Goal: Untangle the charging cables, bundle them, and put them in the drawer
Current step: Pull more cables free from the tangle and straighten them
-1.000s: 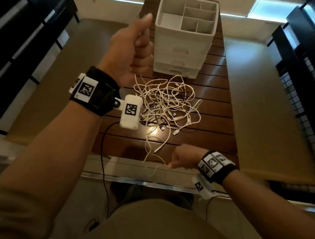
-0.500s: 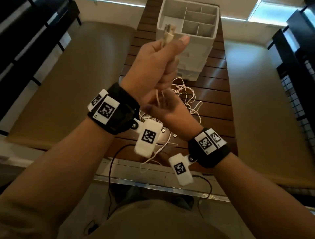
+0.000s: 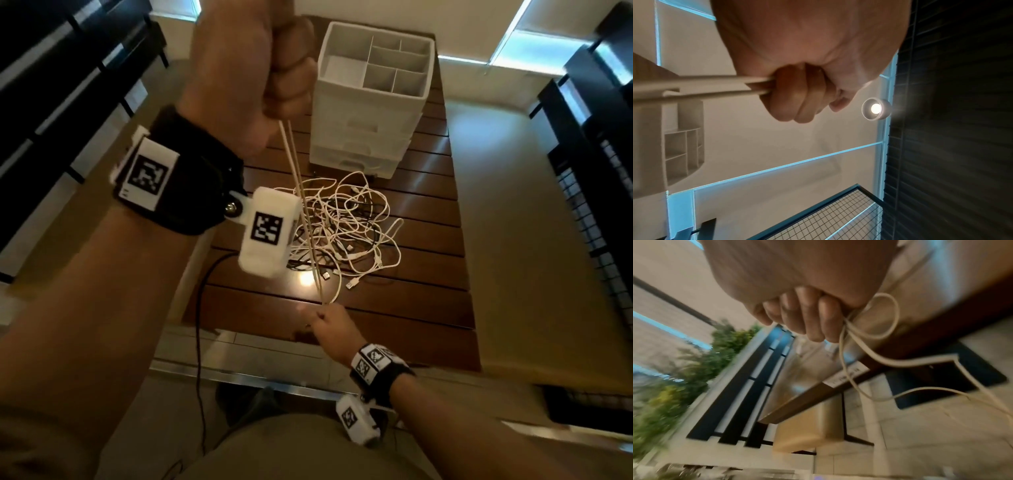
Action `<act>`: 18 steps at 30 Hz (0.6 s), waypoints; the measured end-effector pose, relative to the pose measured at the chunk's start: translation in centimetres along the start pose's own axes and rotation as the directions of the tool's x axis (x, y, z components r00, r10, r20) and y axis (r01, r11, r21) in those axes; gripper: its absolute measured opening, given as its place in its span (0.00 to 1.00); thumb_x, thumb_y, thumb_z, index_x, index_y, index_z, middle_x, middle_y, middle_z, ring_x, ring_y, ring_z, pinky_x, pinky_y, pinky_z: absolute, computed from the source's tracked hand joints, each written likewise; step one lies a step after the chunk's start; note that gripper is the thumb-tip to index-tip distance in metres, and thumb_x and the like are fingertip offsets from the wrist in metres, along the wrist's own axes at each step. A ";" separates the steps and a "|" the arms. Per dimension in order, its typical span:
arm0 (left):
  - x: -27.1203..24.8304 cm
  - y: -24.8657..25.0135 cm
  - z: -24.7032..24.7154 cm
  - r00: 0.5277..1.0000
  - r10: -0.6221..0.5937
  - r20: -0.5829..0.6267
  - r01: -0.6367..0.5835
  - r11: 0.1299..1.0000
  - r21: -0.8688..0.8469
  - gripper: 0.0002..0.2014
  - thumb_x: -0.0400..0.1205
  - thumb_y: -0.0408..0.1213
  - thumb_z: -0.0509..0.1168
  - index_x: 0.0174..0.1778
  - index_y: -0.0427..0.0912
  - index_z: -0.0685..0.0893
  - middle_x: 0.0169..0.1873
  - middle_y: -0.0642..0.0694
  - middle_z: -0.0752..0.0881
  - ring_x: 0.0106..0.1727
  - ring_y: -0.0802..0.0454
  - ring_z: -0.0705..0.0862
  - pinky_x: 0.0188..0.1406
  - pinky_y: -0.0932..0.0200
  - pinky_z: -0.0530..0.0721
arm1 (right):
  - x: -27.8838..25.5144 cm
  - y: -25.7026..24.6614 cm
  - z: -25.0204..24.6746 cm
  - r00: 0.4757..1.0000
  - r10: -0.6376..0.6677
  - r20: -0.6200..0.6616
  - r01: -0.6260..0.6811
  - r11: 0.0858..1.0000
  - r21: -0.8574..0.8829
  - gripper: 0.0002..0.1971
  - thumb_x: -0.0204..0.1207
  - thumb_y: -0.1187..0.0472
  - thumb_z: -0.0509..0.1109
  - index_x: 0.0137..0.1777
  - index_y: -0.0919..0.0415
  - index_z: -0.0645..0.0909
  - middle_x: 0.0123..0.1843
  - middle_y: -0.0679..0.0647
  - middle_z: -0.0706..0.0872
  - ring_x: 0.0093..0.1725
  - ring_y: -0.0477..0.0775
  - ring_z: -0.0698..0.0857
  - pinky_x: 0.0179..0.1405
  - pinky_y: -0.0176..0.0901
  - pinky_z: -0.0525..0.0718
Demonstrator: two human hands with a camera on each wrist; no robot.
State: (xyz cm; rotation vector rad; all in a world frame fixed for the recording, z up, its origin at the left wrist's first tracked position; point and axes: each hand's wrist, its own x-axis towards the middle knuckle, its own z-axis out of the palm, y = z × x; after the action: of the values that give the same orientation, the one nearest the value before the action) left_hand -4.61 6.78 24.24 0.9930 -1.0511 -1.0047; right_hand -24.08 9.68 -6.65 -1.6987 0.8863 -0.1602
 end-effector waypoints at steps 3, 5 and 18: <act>0.2 0.2 -0.7 1.000 -0.022 0.002 0.022 1.000 -0.003 0.24 0.94 0.39 0.44 0.28 0.52 0.58 0.19 0.56 0.58 0.18 0.59 0.55 0.16 0.68 0.59 | 0.5 0.6 -0.9 0.998 0.032 0.054 -0.027 0.996 -0.083 0.31 0.86 0.41 0.66 0.31 0.66 0.74 0.27 0.56 0.72 0.26 0.55 0.70 0.33 0.52 0.72; 0.3 0.1 -0.9 0.999 -0.039 -0.013 0.039 0.999 0.020 0.25 0.94 0.41 0.48 0.28 0.52 0.57 0.19 0.55 0.57 0.18 0.57 0.53 0.16 0.67 0.58 | 1.1 0.0 -2.1 0.983 0.046 0.180 -0.018 0.988 -0.154 0.28 0.81 0.36 0.69 0.37 0.65 0.79 0.30 0.58 0.83 0.30 0.54 0.80 0.37 0.53 0.83; 0.9 0.6 -5.7 0.991 0.066 -0.116 -0.052 0.992 0.114 0.30 0.93 0.34 0.40 0.22 0.54 0.65 0.20 0.58 0.62 0.20 0.62 0.60 0.21 0.69 0.60 | 0.1 0.6 -6.3 0.796 0.219 0.564 -0.010 0.937 -0.350 0.14 0.83 0.48 0.75 0.60 0.57 0.89 0.53 0.54 0.93 0.51 0.53 0.92 0.55 0.48 0.91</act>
State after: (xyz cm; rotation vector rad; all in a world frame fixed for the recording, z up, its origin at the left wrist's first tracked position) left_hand 1.22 6.87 23.89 1.0929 -1.0390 -0.8351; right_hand -27.61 4.73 -5.08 -1.8327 0.5460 0.6223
